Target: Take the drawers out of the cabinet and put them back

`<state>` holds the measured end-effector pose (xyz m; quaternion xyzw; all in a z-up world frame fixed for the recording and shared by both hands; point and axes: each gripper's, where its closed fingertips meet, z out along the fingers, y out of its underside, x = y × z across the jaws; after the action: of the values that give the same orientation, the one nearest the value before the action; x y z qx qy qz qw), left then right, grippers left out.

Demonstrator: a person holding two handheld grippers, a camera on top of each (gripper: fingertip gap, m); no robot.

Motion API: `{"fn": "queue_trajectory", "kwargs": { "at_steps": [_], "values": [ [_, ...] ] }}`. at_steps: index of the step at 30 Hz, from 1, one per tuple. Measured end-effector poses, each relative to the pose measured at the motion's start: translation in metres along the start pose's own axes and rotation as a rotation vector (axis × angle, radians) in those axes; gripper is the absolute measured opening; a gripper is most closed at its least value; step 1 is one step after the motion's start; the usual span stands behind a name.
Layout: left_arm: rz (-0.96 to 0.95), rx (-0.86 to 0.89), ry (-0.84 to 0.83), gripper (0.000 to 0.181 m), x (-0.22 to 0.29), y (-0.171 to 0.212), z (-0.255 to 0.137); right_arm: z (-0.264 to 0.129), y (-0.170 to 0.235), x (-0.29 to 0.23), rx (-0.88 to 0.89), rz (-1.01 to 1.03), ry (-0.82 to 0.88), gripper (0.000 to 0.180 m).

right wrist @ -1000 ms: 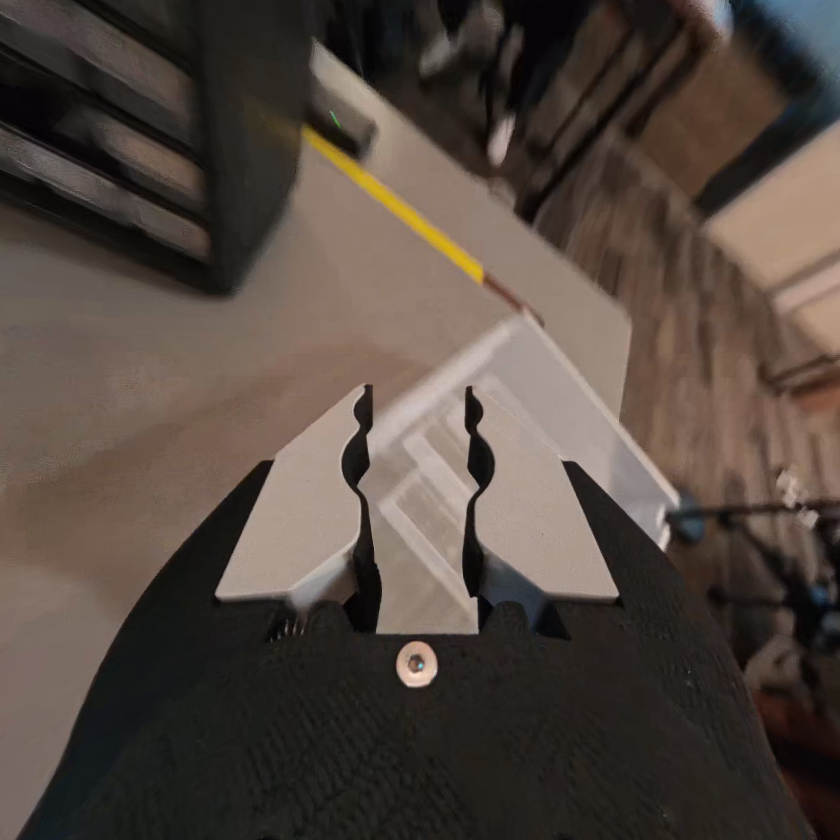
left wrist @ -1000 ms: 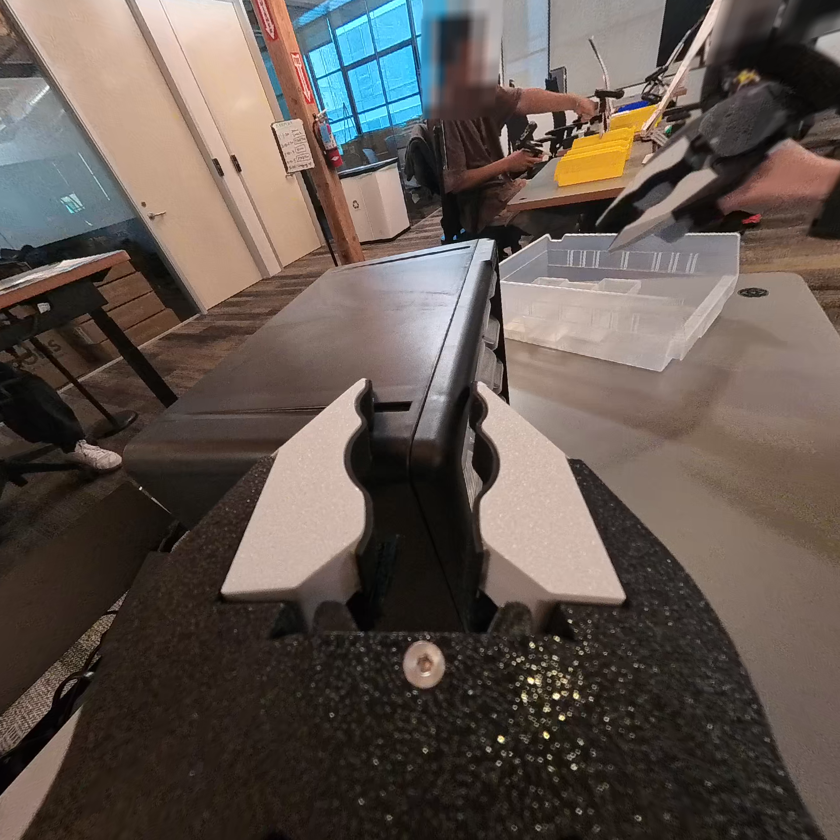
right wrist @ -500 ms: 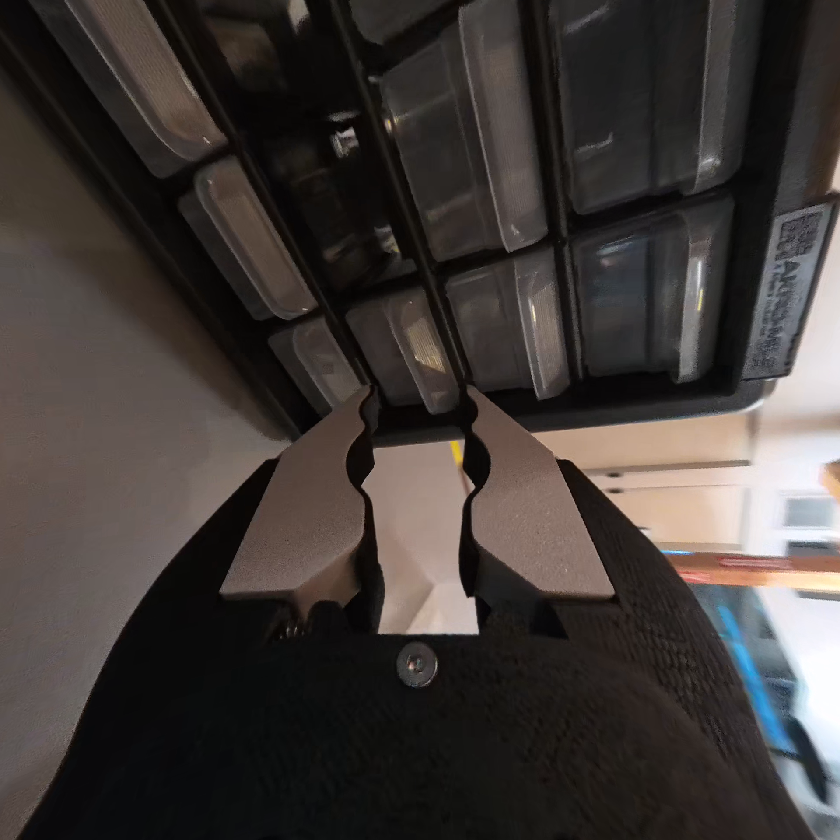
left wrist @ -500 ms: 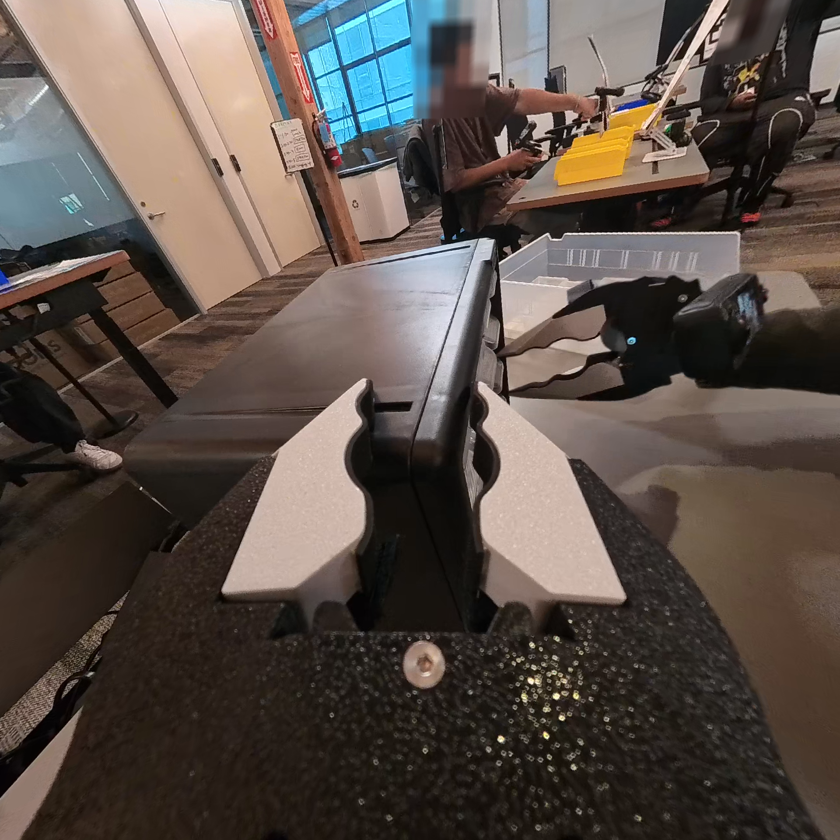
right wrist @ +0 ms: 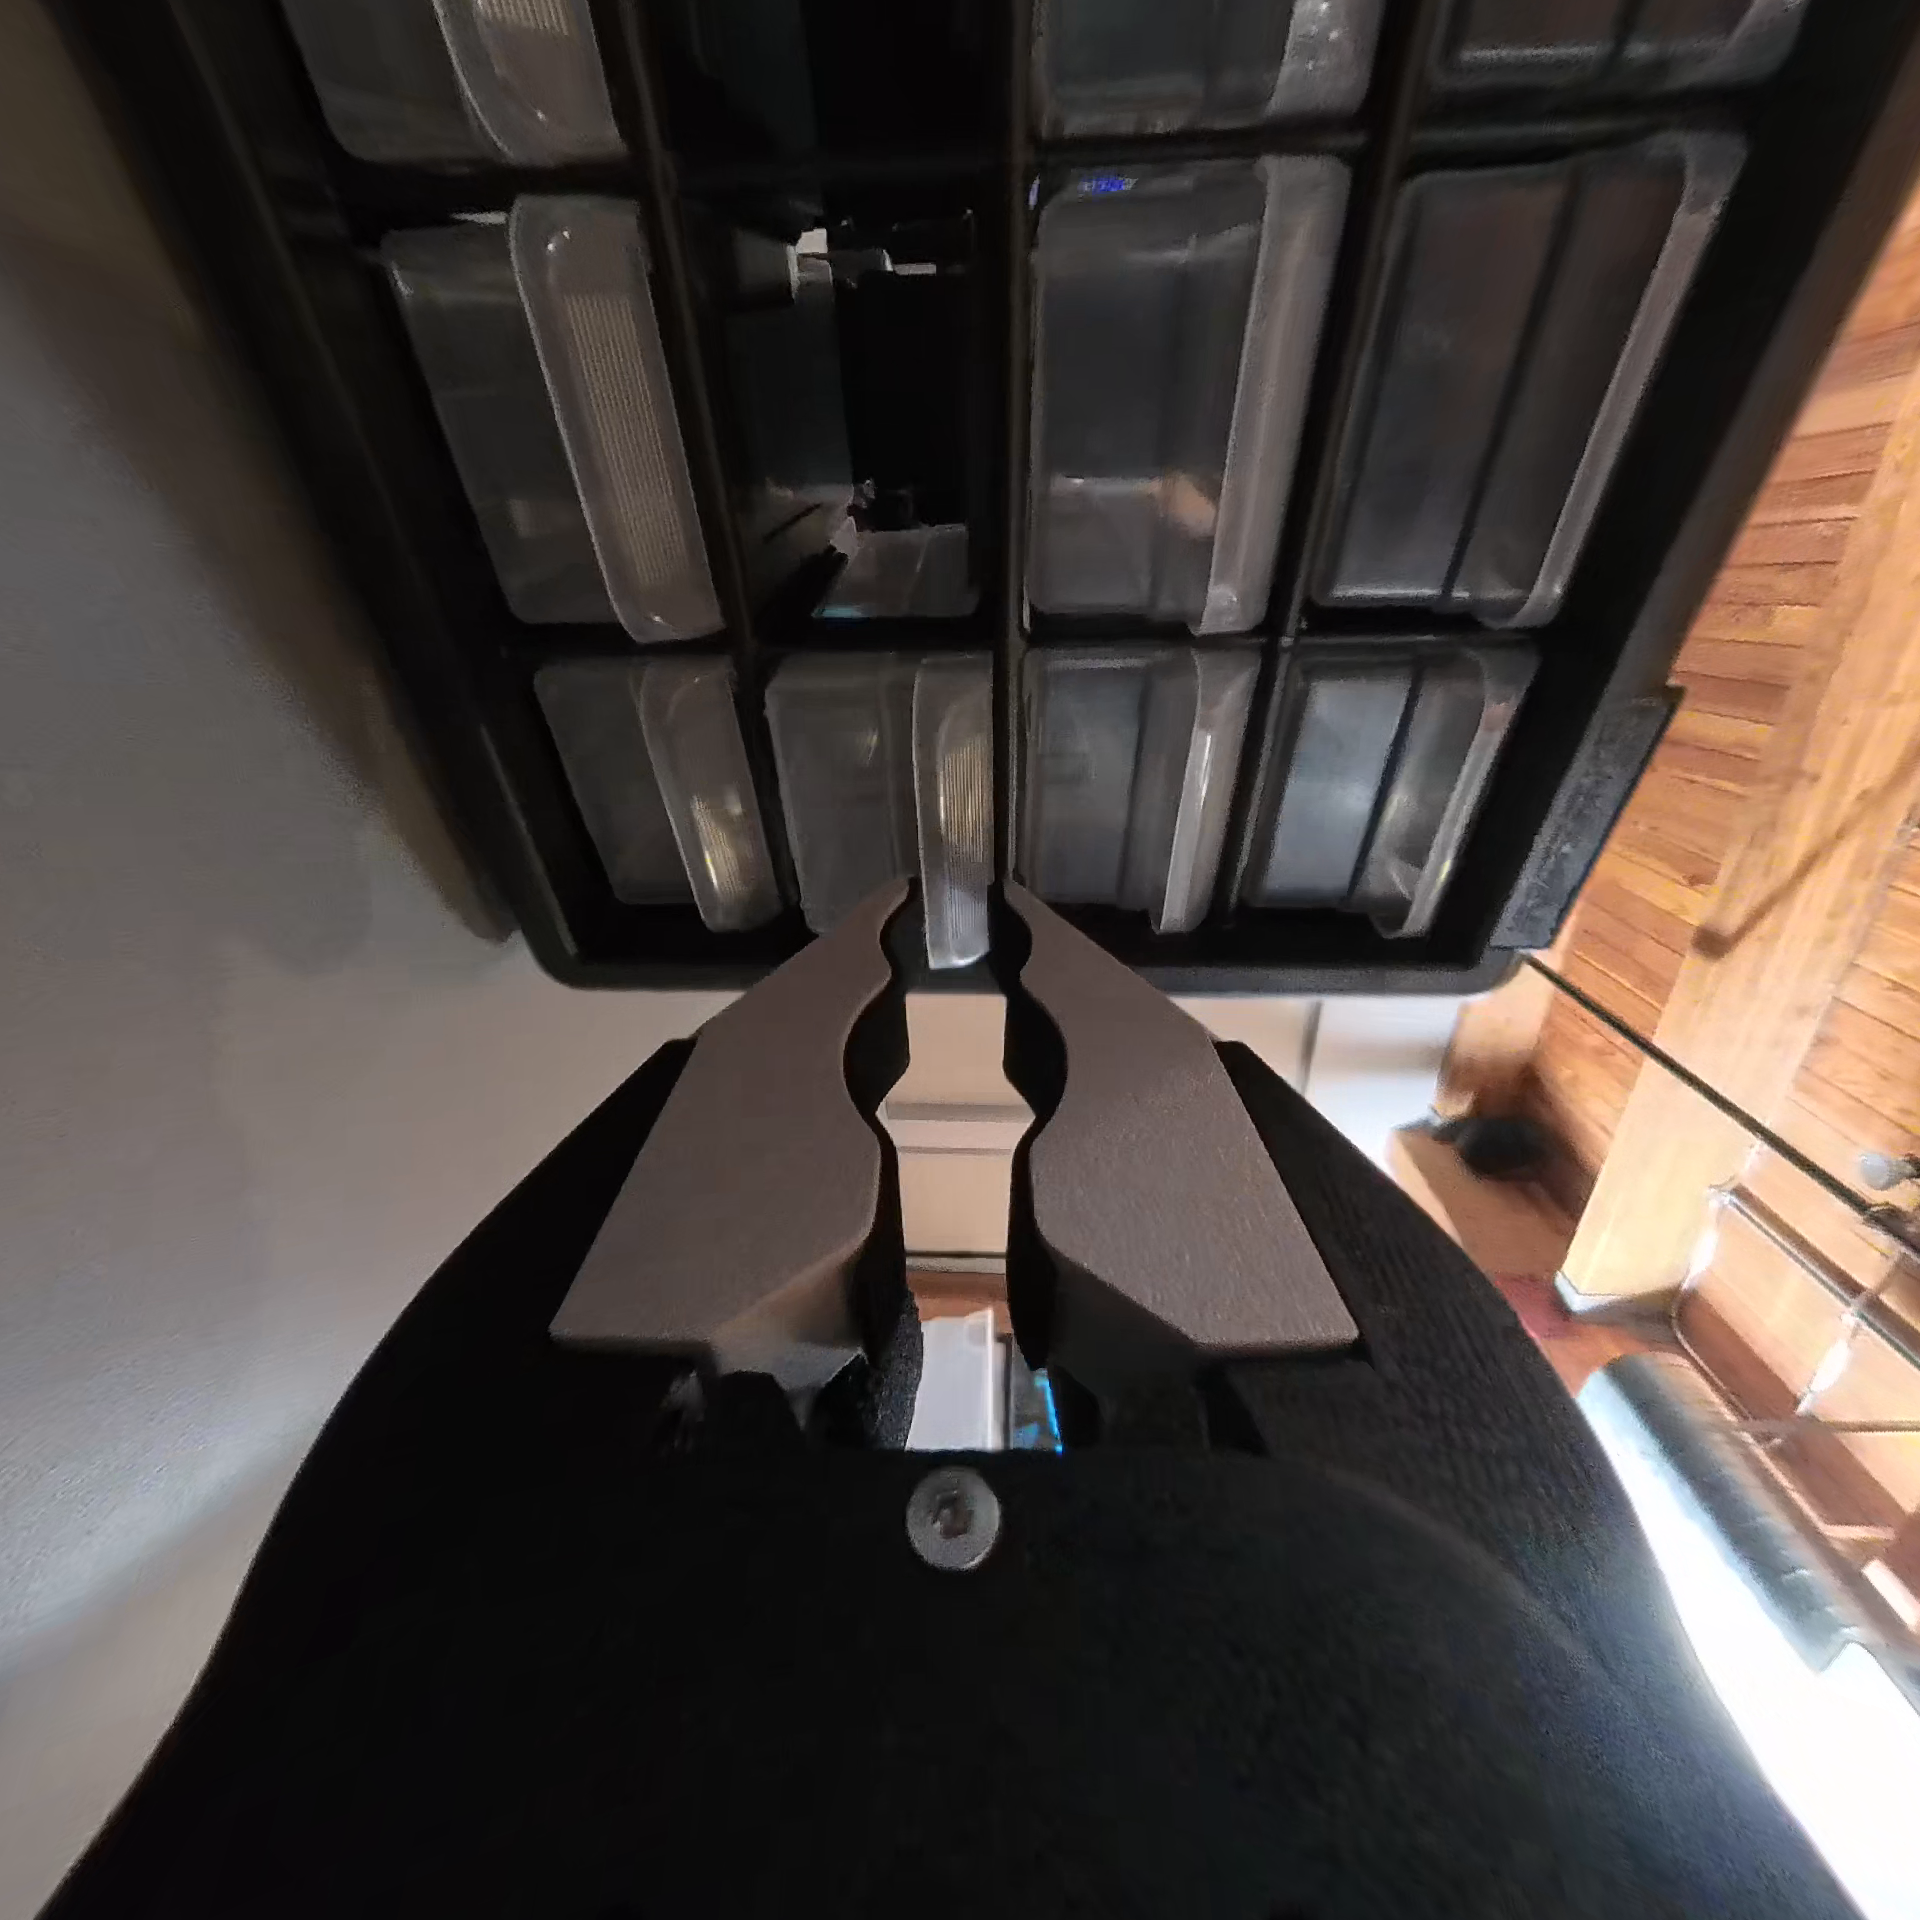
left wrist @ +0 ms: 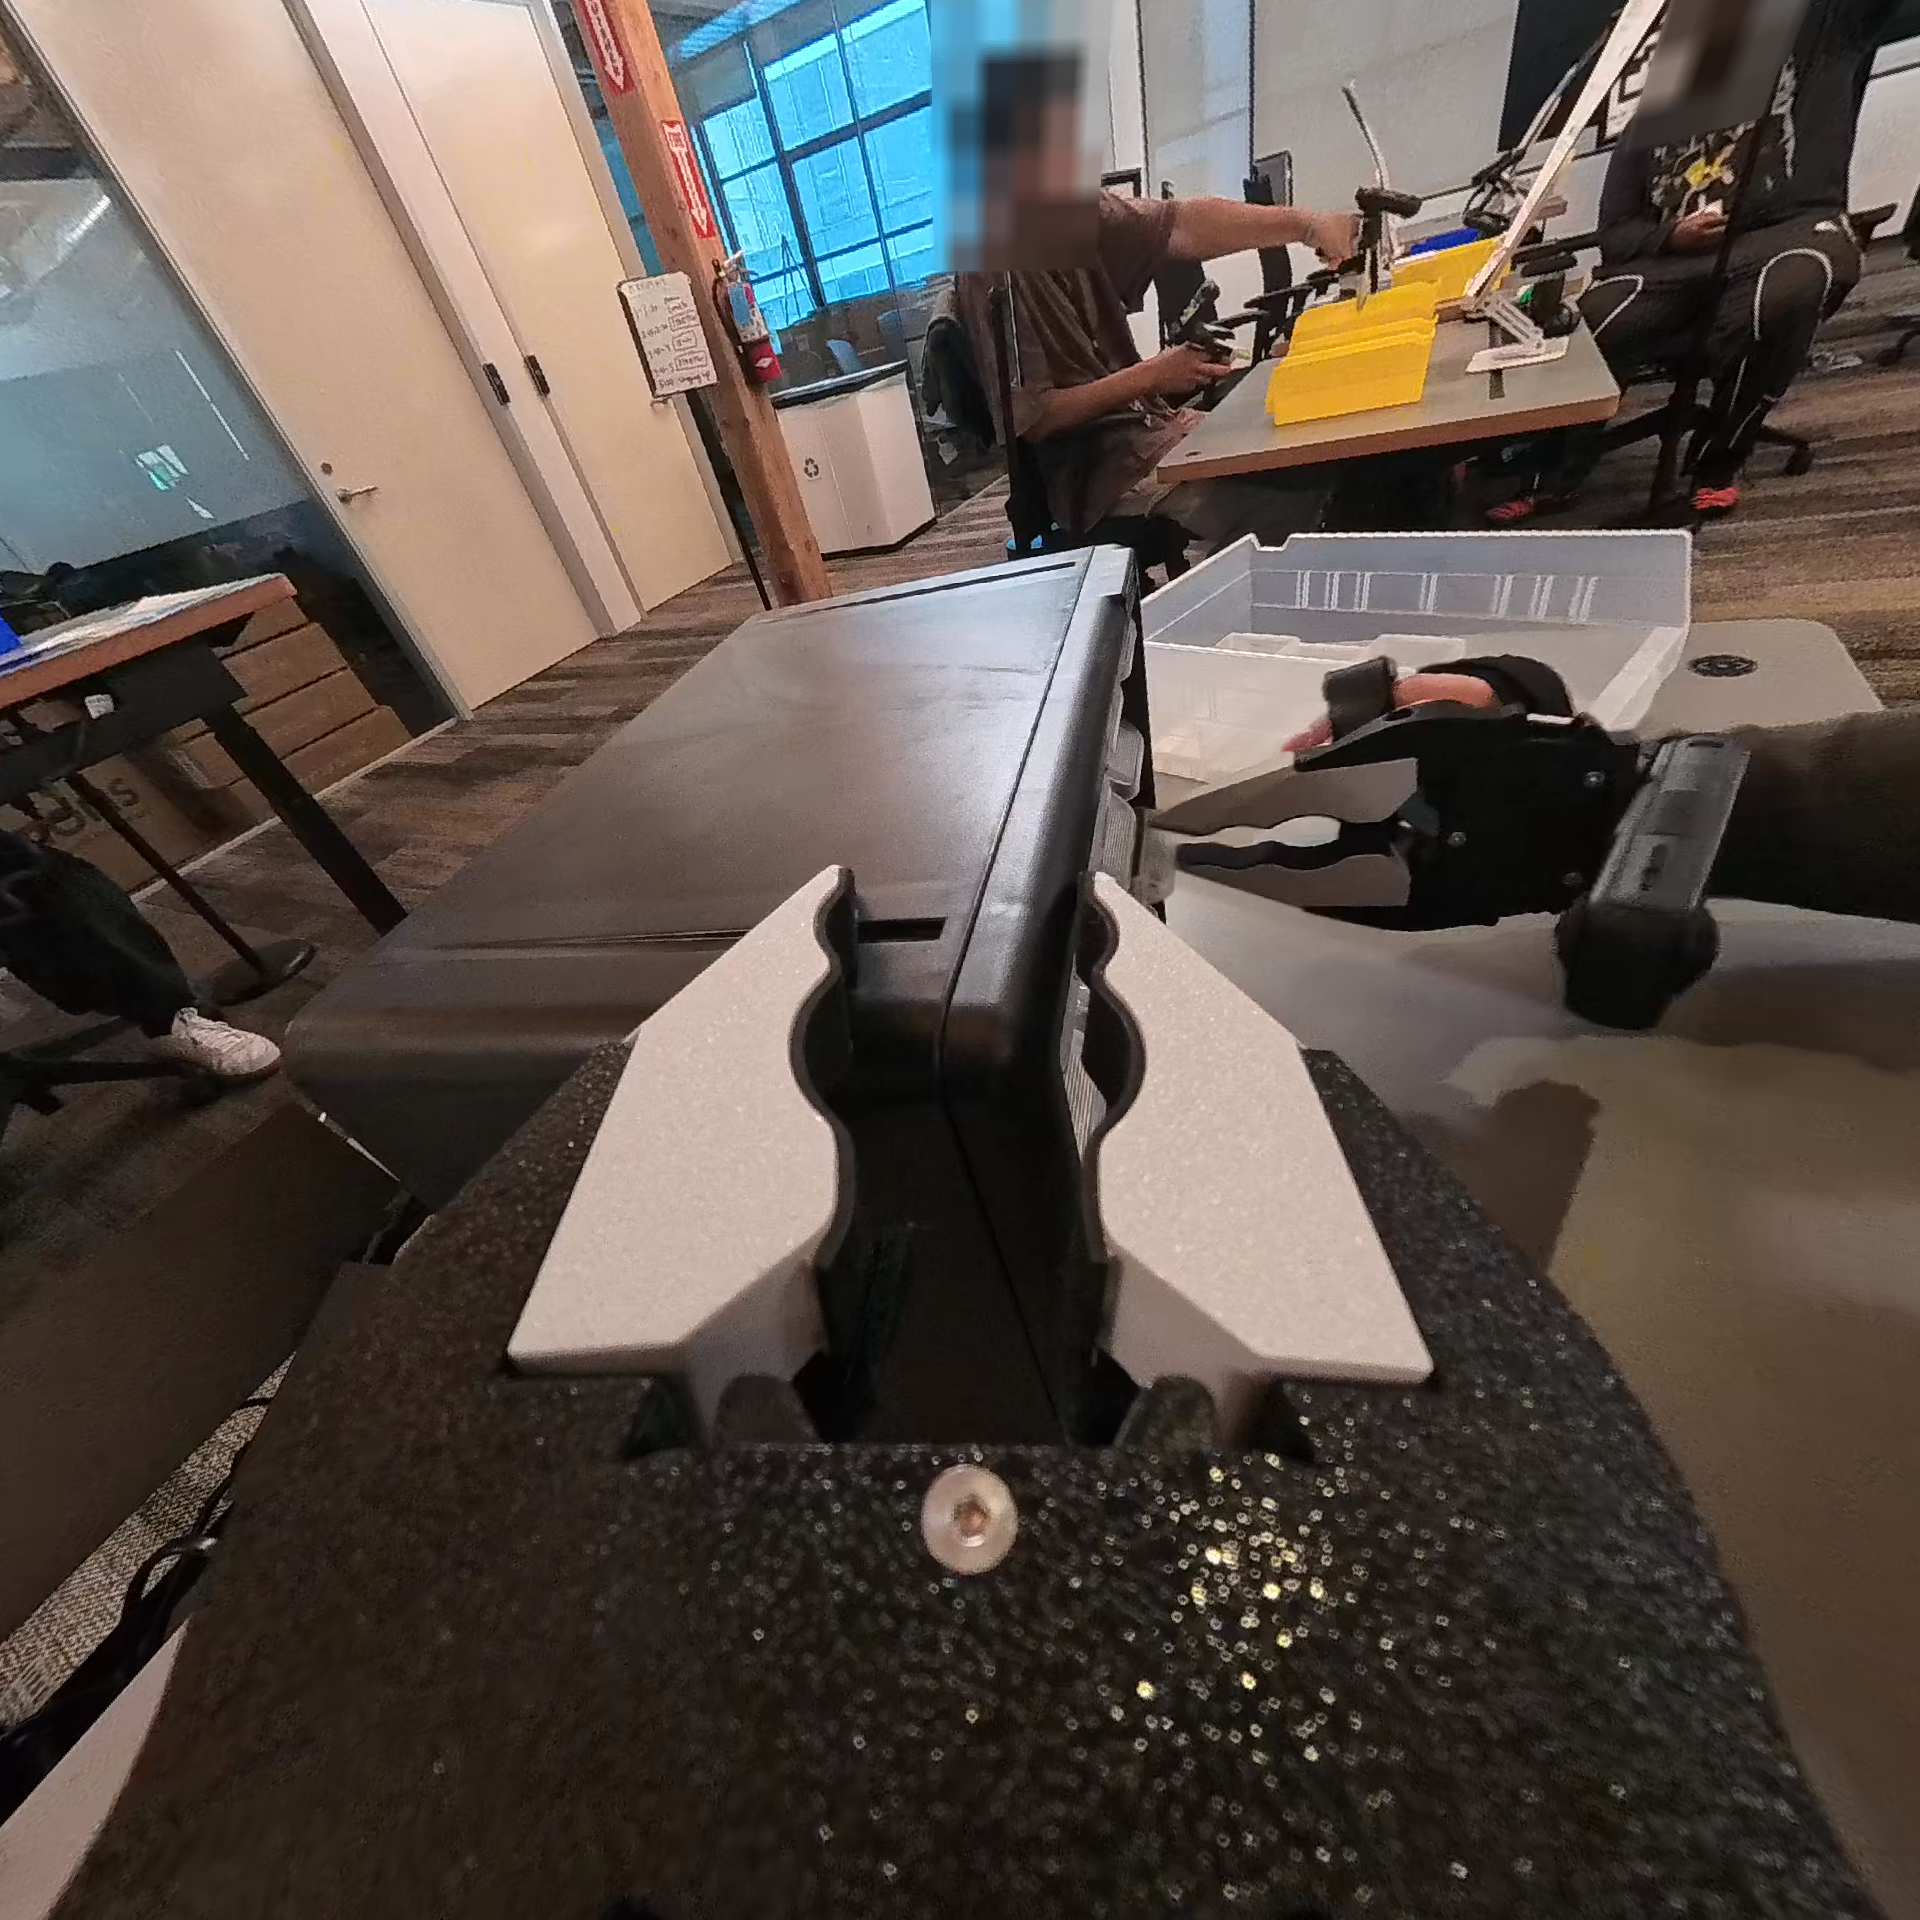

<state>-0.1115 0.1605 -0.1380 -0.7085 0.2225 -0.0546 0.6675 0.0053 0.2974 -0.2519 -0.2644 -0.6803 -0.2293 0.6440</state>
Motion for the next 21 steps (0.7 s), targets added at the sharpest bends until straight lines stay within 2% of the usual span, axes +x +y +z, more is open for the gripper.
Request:
{"fn": "queue_trajectory", "kwargs": {
  "at_steps": [13,21],
  "values": [
    [0.002,0.006,0.001,0.04,0.0,0.0,0.0,-0.101,0.003,0.001,-0.029,-0.061,0.014,0.009],
    [0.001,0.008,0.001,0.04,0.0,0.0,0.0,-0.117,0.007,0.001,-0.041,-0.072,-0.004,0.009]
  ]
}}
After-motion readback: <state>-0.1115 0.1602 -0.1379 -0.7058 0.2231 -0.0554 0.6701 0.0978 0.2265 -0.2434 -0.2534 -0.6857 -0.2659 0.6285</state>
